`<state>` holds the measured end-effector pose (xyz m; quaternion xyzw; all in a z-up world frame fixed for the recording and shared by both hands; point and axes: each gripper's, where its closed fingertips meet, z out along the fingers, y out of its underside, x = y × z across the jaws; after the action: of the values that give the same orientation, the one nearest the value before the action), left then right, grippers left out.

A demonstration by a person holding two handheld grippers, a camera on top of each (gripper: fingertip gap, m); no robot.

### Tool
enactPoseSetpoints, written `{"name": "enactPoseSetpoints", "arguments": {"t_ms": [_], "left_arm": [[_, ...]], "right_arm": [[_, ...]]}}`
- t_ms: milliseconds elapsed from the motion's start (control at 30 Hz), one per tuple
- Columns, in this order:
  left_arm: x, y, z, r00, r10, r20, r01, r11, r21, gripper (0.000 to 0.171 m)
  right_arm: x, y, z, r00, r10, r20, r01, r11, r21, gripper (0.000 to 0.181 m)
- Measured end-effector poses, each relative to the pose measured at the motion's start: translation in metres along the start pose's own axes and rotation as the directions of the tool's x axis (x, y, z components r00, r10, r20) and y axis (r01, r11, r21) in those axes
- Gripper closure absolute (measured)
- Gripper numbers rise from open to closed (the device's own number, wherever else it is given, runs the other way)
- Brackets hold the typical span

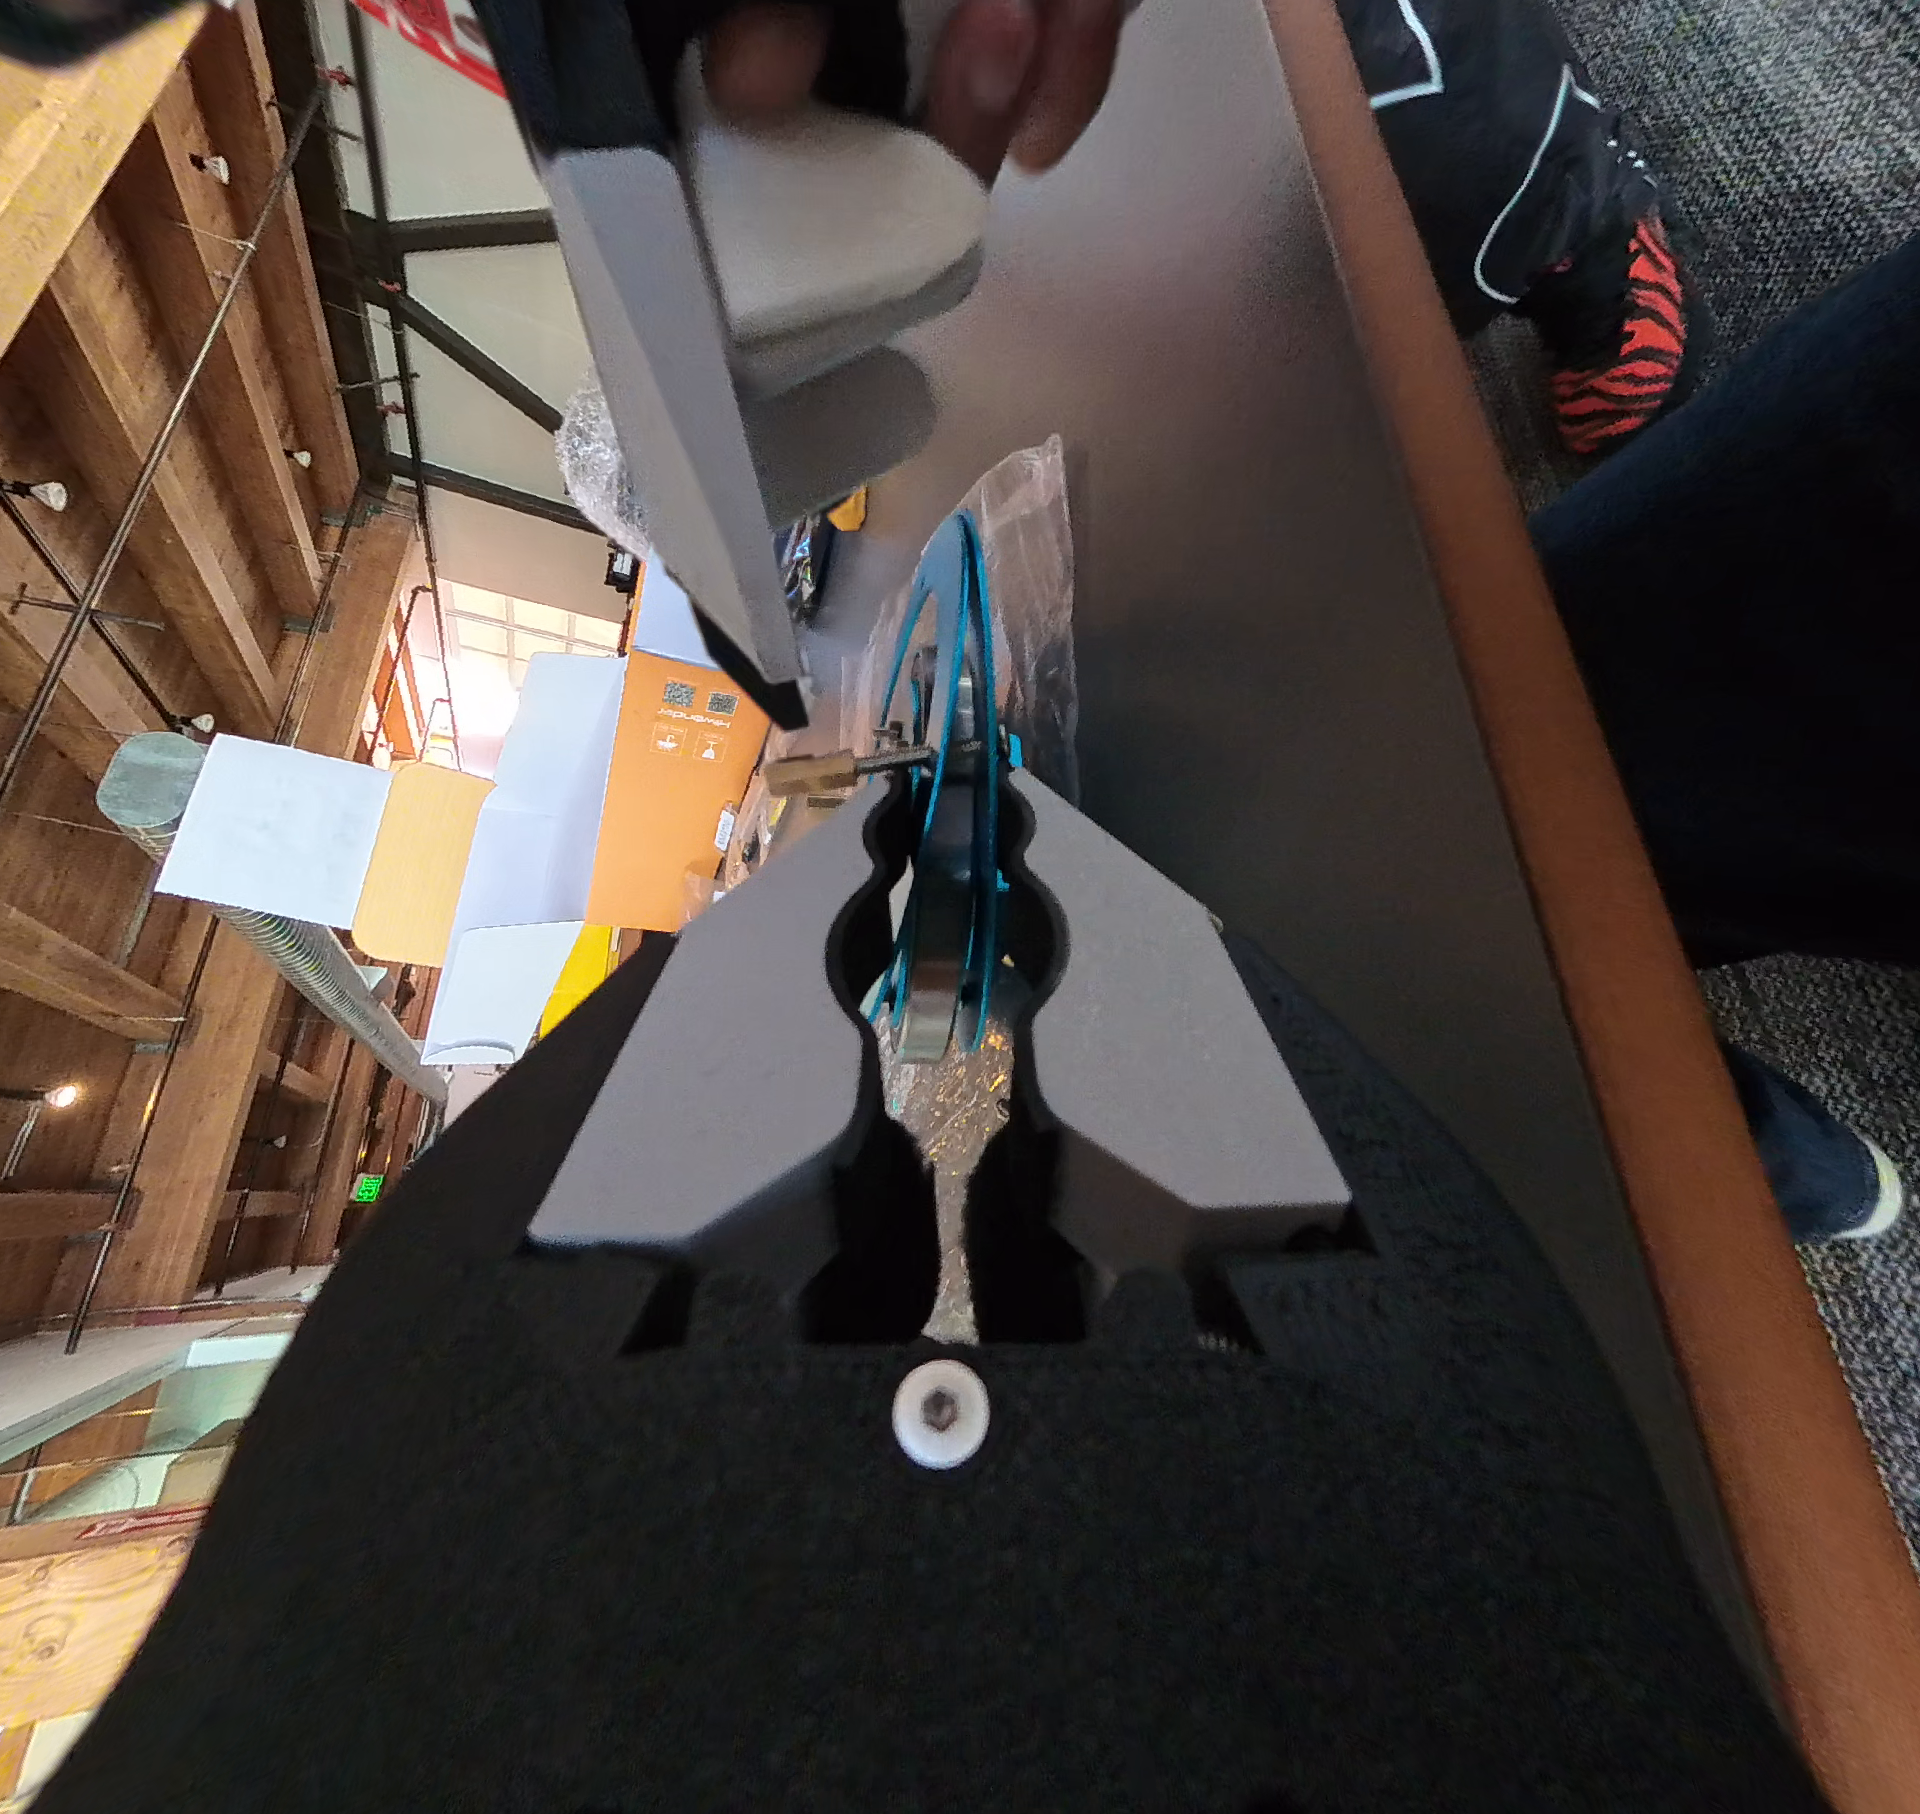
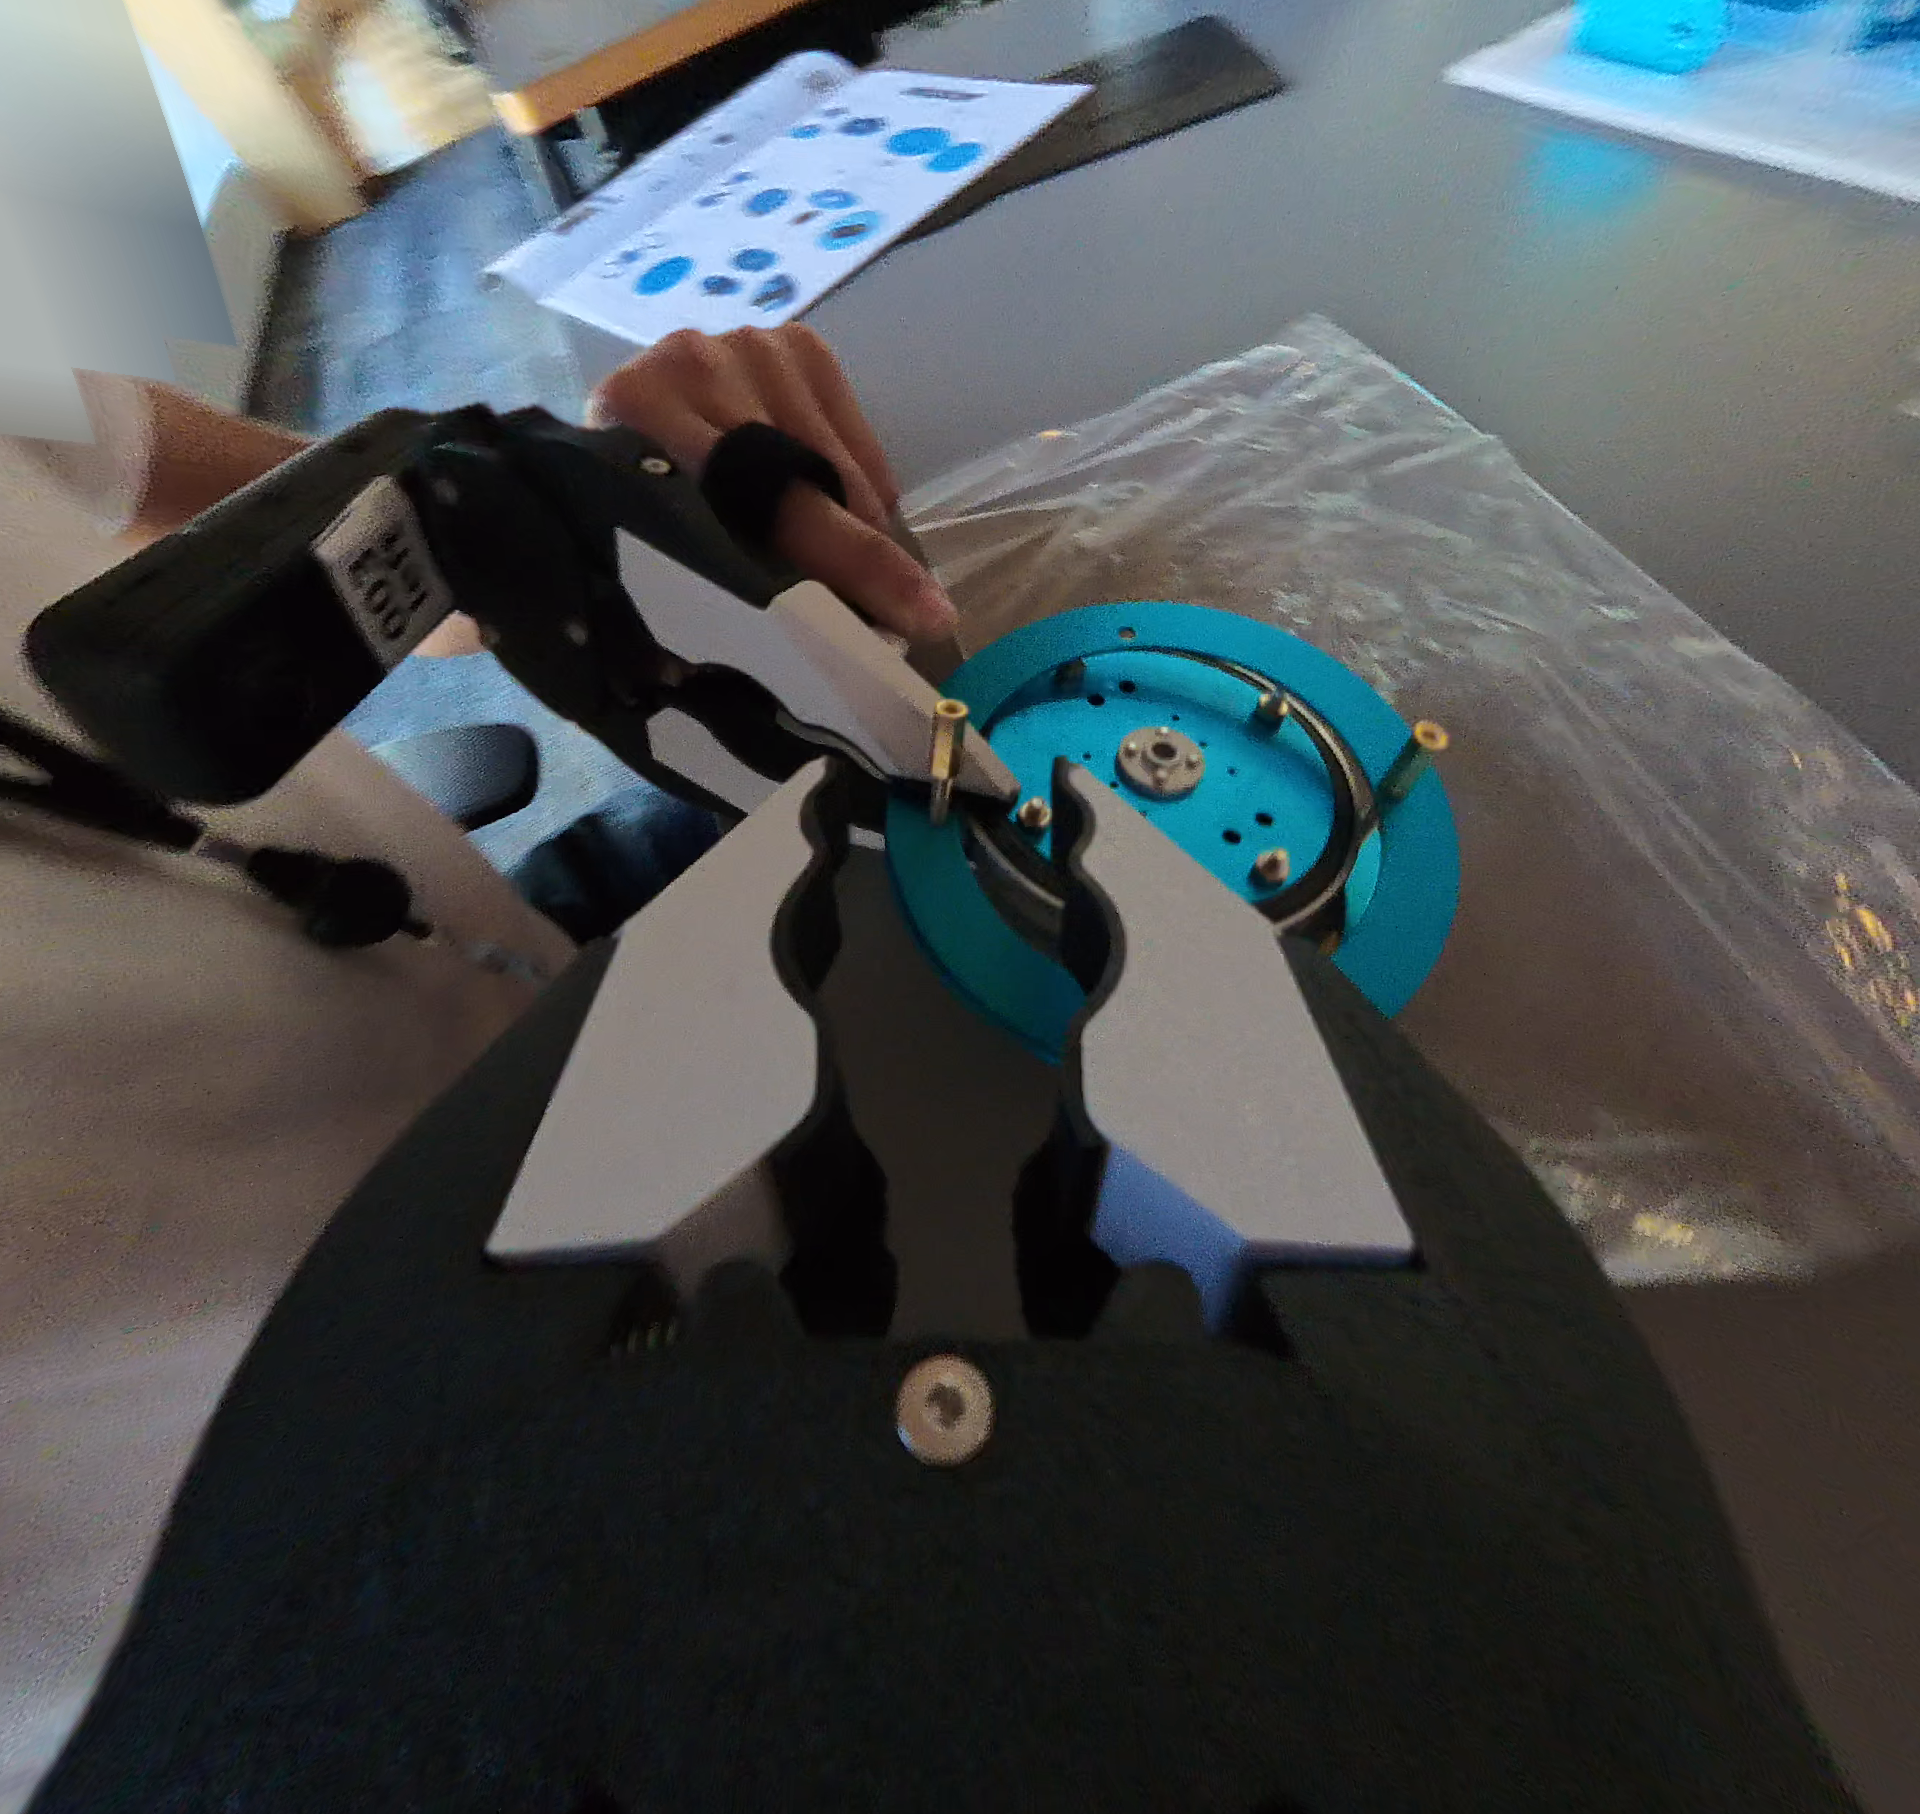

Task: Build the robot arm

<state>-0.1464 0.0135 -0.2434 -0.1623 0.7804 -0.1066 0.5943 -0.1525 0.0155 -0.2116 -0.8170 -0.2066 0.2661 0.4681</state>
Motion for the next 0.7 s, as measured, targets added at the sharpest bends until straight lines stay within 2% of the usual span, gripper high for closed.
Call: {"name": "enactPoseSetpoints", "arguments": {"t_ms": [133,300,400,500,567,633,700], "left_arm": [[0.0,0.0,0.0,1.0,-0.002,0.0,0.002,1.0,0.007,0.157],[0.0,0.0,0.0,1.0,-0.007,-0.001,0.007,1.0,0.011,0.157],[0.0,0.0,0.0,1.0,-0.015,-0.004,0.015,1.0,0.013,0.157],[0.0,0.0,0.0,1.0,-0.017,-0.006,0.017,1.0,0.014,0.157],[0.0,-0.002,0.0,1.0,-0.017,-0.008,0.017,1.0,0.018,0.156],[0.001,-0.002,0.0,1.0,-0.015,-0.01,0.016,1.0,0.018,0.156],[0.0,-0.001,0.0,1.0,-0.02,-0.01,0.02,1.0,0.014,0.156]], "right_arm": [[0.002,0.0,0.003,0.968,-0.039,0.247,0.063,0.994,-0.089,0.153],[-0.007,-0.015,0.007,0.875,0.007,0.484,0.068,0.988,-0.137,0.165],[-0.009,-0.006,0.011,0.847,-0.005,0.532,0.135,0.969,-0.205,0.166],[-0.009,-0.005,0.013,0.842,-0.033,0.539,0.166,0.966,-0.2,0.168],[-0.007,-0.004,0.015,0.856,-0.024,0.517,0.156,0.964,-0.215,0.177],[-0.007,-0.003,0.015,0.865,0.013,0.501,0.123,0.963,-0.238,0.177],[-0.005,-0.004,0.015,0.894,-0.009,0.449,0.118,0.97,-0.215,0.177]]}}
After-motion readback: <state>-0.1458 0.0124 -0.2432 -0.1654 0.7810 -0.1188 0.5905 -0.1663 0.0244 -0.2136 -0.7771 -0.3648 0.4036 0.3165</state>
